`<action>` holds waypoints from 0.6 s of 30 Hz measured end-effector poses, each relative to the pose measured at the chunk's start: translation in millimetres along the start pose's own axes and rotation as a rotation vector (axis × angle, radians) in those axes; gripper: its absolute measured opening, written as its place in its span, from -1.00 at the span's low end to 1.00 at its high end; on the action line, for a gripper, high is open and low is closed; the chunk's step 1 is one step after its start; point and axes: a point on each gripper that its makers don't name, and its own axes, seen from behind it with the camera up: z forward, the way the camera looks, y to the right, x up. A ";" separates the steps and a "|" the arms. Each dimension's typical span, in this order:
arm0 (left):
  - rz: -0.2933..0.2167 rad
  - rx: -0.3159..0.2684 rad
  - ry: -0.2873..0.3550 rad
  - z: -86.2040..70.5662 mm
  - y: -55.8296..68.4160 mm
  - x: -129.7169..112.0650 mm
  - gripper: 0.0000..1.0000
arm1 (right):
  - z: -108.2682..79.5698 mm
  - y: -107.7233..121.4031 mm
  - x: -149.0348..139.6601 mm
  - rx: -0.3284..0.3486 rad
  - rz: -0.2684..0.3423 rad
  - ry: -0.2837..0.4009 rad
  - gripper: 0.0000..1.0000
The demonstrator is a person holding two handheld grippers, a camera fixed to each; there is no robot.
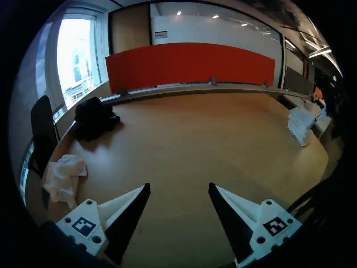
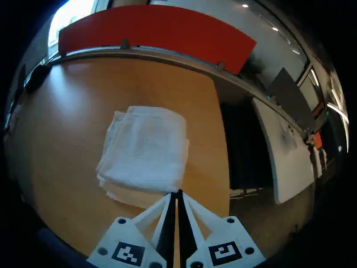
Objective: Fold towel
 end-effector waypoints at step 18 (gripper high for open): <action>0.000 0.000 -0.007 -1.8 0.4 -3.0 0.94 | 4.1 2.1 -17.5 -0.002 0.010 -0.040 -0.94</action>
